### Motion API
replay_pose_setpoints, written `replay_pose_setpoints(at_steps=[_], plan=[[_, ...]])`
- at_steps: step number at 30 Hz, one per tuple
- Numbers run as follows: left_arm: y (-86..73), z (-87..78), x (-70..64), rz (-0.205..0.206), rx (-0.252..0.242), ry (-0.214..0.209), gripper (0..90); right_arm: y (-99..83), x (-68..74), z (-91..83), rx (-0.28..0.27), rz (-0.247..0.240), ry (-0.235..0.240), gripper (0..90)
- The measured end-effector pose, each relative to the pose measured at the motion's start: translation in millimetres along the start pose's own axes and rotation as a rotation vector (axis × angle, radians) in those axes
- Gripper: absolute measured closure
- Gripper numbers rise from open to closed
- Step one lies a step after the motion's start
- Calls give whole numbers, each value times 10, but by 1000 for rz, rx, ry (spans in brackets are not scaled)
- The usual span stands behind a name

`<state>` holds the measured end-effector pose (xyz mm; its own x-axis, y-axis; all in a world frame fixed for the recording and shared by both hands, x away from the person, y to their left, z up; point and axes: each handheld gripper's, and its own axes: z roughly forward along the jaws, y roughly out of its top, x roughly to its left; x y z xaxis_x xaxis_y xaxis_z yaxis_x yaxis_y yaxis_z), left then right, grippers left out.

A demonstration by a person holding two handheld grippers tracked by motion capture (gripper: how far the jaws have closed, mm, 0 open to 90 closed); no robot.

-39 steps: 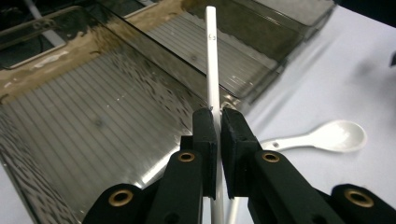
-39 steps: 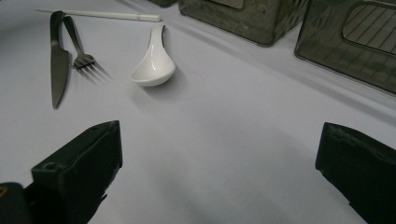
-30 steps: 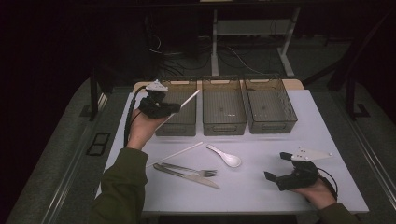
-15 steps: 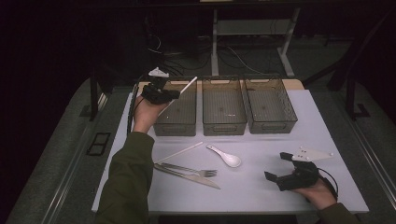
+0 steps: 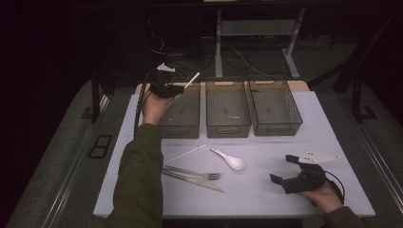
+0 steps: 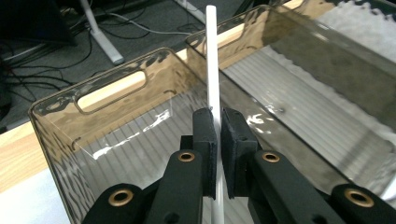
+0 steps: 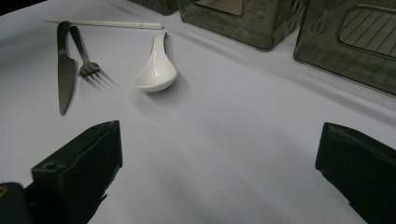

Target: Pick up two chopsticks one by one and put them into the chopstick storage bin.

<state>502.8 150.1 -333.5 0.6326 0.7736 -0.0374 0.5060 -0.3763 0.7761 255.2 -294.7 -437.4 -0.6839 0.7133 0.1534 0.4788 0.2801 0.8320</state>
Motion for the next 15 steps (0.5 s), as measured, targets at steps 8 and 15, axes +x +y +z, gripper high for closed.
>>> replay_pose_setpoints(at_steps=[8,15], plan=[[-35,230,36,-54,26,53,843,1,-4,-3,-6,5,0,7],[-65,350,18,-56,72,80,843,0,0,-14,-11,5,1,7]])
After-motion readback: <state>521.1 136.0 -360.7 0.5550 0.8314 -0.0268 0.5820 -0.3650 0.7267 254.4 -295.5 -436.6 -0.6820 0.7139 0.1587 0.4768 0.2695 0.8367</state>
